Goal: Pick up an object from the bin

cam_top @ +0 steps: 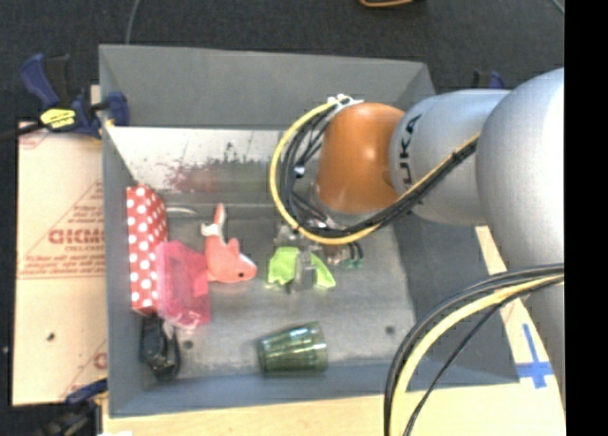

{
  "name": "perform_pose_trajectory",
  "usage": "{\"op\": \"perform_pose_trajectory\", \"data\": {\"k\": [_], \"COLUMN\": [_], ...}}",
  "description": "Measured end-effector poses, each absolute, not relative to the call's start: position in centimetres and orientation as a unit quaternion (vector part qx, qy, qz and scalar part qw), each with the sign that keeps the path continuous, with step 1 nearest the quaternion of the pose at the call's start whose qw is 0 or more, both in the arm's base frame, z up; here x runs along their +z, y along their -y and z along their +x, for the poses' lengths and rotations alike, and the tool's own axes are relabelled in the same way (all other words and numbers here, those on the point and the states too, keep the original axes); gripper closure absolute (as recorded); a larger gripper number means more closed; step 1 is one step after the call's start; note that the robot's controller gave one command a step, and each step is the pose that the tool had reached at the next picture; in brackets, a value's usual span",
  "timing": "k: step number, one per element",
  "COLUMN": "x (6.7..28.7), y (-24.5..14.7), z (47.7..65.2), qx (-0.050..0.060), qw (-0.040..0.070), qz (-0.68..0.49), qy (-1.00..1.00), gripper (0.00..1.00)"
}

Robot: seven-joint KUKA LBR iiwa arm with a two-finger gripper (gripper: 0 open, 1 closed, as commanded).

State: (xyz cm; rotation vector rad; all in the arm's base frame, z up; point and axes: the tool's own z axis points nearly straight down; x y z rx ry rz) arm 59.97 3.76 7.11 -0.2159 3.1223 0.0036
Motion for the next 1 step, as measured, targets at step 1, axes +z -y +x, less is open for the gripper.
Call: {"op": "perform_pose_trajectory", "data": {"k": [1], "x": [8.44], "y": [-3.74], "z": [59.85], "qx": [0.001], "qw": [0.004], "qz": [-0.068], "qy": [-0.998], "gripper": [1.00]}}
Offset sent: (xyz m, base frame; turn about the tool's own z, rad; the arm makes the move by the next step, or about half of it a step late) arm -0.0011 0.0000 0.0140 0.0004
